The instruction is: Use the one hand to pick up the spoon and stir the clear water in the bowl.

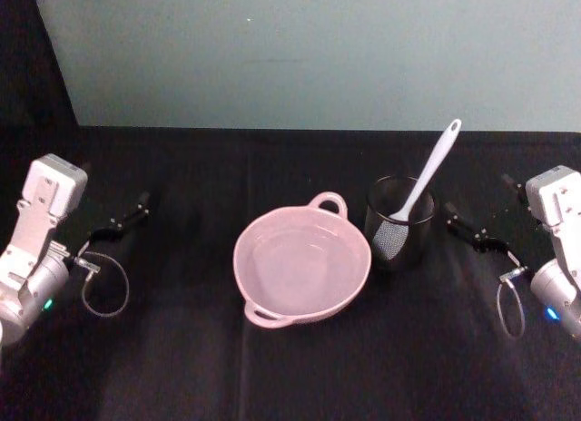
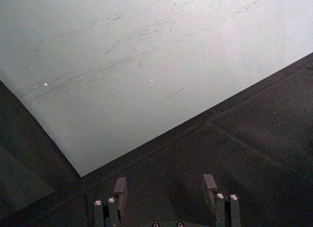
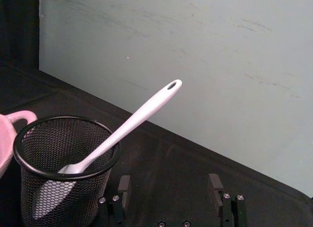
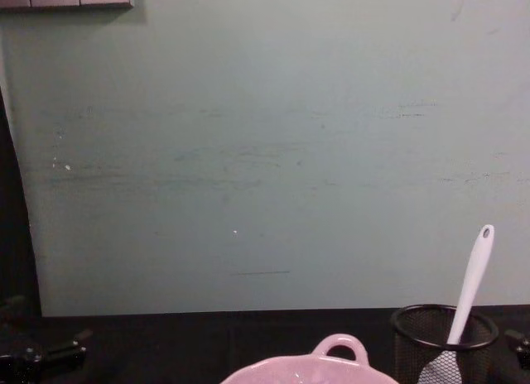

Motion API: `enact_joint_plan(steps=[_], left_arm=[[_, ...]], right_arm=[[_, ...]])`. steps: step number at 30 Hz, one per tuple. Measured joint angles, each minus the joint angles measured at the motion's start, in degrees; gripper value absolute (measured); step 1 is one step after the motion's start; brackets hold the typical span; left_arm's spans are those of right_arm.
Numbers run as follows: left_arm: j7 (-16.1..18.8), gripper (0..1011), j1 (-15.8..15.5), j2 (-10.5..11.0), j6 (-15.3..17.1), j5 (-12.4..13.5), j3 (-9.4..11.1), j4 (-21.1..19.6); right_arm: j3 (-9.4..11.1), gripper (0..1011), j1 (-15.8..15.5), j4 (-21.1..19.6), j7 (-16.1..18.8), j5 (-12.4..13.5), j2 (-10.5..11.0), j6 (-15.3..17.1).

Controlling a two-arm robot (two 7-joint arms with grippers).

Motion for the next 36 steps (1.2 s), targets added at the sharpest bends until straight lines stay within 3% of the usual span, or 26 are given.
enact_joint_plan(steps=[28,34,36], left_arm=[[0.0,1011,0.0,0.0,0.0,0.0,0.0,0.0],[0.0,1011,0.0,0.01,0.0,0.0,0.0,0.0],[0.0,1011,0.0,0.0,0.0,0.0,0.0,0.0]], right_arm=[[0.0,1002,0.0,0.0,0.0,0.0,0.0,0.0],[3.62,1003,-3.73,-4.69,0.85,3.04,2.38,1.33],[5.72,1003,-5.79,-7.3,2.24,6.04,3.57,2.3]])
